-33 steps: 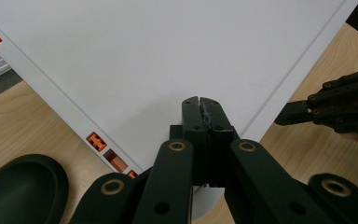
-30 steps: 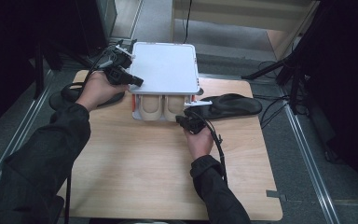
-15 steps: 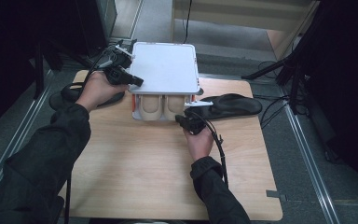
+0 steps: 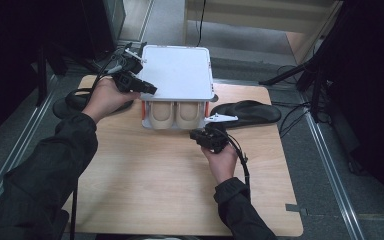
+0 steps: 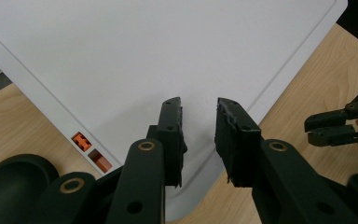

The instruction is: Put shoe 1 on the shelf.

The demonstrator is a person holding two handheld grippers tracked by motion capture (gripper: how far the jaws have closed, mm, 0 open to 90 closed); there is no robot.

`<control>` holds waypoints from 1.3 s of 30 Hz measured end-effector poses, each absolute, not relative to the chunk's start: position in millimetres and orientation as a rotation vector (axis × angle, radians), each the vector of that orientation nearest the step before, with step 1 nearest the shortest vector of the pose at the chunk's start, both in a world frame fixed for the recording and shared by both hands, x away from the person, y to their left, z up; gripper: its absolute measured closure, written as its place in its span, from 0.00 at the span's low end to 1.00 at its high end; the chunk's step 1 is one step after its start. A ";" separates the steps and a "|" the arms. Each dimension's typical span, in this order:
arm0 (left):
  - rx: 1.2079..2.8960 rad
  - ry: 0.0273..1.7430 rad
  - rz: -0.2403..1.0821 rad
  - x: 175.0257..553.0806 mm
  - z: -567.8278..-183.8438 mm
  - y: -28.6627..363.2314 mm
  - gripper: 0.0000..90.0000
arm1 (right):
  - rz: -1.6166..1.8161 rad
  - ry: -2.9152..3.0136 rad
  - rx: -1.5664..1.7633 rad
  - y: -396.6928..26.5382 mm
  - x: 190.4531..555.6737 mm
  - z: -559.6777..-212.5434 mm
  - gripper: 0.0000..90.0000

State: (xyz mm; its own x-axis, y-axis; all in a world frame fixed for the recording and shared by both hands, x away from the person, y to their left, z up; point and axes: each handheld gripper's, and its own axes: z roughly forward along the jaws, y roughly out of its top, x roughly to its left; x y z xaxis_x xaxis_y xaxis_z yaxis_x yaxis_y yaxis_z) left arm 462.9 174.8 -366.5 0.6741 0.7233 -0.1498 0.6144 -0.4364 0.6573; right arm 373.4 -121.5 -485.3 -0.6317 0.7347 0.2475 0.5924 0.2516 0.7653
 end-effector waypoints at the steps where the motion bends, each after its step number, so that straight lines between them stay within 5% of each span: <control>1: 2.178 1.032 0.195 462.3 -366.2 175.4 0.77 | 1.333 2.356 1.256 -122.6 372.0 -484.9 0.86; 15: 2.132 1.017 0.211 439.5 -346.5 186.1 0.54 | 1.373 2.372 1.196 -143.6 346.0 -477.9 0.65; 39: 2.082 1.042 0.203 402.8 -336.1 219.0 0.50 | 1.383 2.391 1.175 -180.7 318.8 -481.6 0.54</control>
State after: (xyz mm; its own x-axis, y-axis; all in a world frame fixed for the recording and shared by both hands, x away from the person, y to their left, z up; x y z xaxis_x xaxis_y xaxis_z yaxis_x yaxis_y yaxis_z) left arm 402.8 219.0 -336.1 0.6508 0.7351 -0.1897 0.6098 -0.3572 0.7075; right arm 318.8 -180.7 -481.6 -0.6854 0.6847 0.2477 0.5559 0.2724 0.7853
